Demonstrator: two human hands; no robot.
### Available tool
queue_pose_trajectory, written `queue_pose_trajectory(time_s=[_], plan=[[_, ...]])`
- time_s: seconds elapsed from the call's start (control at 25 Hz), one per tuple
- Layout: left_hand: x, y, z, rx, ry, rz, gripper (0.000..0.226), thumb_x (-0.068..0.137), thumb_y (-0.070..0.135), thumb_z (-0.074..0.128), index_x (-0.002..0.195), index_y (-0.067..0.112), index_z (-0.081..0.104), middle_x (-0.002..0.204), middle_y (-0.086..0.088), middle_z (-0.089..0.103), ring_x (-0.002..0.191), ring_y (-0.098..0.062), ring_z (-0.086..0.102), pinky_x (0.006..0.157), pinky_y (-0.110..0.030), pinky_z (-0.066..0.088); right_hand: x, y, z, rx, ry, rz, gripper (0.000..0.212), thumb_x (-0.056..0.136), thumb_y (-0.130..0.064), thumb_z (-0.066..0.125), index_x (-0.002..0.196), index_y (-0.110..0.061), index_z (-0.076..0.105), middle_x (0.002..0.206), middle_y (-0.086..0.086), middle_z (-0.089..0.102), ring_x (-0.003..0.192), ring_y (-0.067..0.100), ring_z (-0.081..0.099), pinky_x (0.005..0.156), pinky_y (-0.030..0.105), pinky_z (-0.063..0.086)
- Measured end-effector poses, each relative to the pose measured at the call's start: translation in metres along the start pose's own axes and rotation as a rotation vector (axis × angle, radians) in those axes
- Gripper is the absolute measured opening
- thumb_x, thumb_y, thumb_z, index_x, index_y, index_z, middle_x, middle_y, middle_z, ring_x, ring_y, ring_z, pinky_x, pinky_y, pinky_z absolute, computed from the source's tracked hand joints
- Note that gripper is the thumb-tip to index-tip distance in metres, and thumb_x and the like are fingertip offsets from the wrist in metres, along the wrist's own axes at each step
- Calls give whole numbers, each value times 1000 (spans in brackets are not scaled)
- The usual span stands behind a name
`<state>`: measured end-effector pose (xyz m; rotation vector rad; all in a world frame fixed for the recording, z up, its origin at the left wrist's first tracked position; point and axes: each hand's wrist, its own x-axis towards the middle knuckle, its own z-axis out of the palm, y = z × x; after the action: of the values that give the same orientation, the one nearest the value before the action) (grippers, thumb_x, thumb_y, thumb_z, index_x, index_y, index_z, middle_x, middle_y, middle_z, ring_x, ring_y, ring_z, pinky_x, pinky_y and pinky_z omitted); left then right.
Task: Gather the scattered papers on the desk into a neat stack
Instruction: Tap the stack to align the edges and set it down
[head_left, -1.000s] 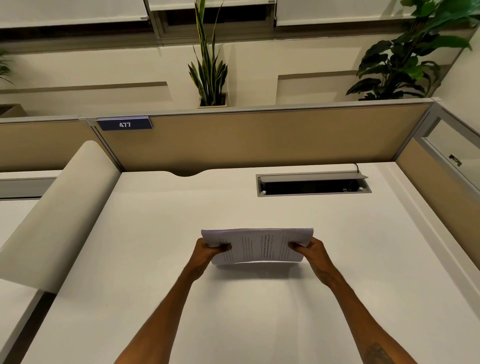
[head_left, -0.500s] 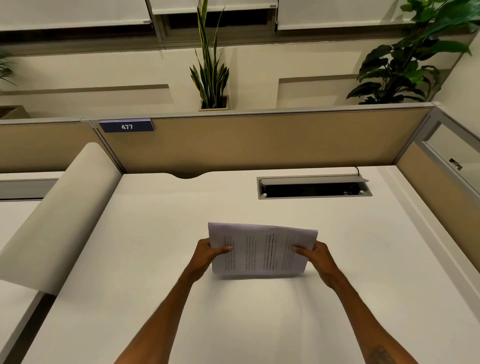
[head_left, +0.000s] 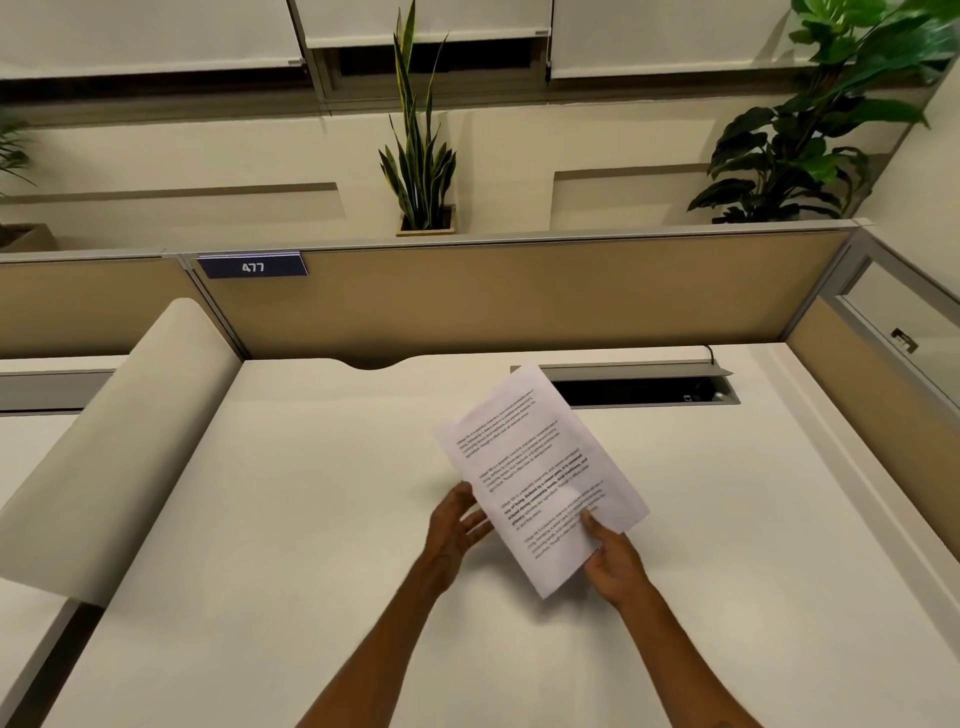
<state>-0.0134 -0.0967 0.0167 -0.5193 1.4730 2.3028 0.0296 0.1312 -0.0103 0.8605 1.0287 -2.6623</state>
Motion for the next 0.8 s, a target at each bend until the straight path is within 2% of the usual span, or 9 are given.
queue_pose_trajectory(time_s=[0.08, 0.2, 0.28, 0.4, 0.48, 0.6, 0.68, 0.8], plan=[[-2, -8, 11, 20, -26, 13, 39, 102, 24, 57, 139, 12, 57, 132, -13, 70, 116, -35, 68, 103, -54, 54, -4, 17, 7, 16, -5, 38, 39, 97, -7, 59, 135, -10, 56, 133, 20, 65, 121, 34, 62, 99, 51, 52], [2, -6, 13, -20, 31, 52, 43, 97, 7, 63, 140, 1, 55, 134, -22, 67, 122, -45, 64, 105, -60, 50, -8, 32, 11, 69, -47, 84, 38, 94, -4, 60, 131, -12, 57, 127, 18, 70, 111, 34, 70, 84, 47, 61], [4, 4, 8, -27, 71, 61, 44, 97, 4, 63, 139, -2, 55, 134, -23, 66, 123, -46, 63, 106, -62, 49, -9, 35, 8, 59, -78, 90, 43, 87, -3, 66, 128, -12, 59, 124, 18, 71, 107, 32, 73, 81, 47, 62], [4, 18, -5, 65, 71, 94, 42, 97, 9, 64, 137, 0, 57, 130, -22, 68, 119, -46, 65, 100, -62, 53, -4, 15, -2, -158, -62, 38, 43, 84, 0, 70, 125, -12, 63, 122, 16, 73, 107, 32, 71, 82, 44, 61], [3, 29, -14, 142, 40, 120, 38, 96, 14, 66, 132, 2, 62, 127, -20, 71, 116, -43, 68, 96, -57, 58, 3, -10, -8, -409, -52, -38, 38, 87, -6, 71, 124, -12, 65, 118, 13, 75, 104, 29, 71, 79, 37, 59], [0, 36, -16, 252, -47, 161, 27, 94, 18, 69, 119, 9, 70, 118, -14, 77, 109, -36, 74, 85, -41, 64, 7, -41, 5, -678, -164, -124, 39, 88, -13, 73, 125, -15, 64, 114, 8, 77, 107, 28, 72, 82, 33, 59], [-4, 37, -11, 341, -100, 190, 21, 95, 19, 69, 114, 13, 73, 113, -8, 79, 104, -28, 76, 82, -35, 64, 7, -46, 24, -747, -202, -194, 38, 86, -14, 76, 123, -17, 66, 113, 3, 77, 103, 24, 74, 80, 31, 61], [-7, 37, -5, 403, -94, 248, 14, 94, 18, 70, 107, 18, 76, 107, -2, 81, 96, -19, 77, 83, -31, 64, 7, -37, 42, -758, -155, -326, 26, 87, -12, 75, 111, -23, 70, 102, -6, 80, 93, 16, 76, 70, 21, 60]])
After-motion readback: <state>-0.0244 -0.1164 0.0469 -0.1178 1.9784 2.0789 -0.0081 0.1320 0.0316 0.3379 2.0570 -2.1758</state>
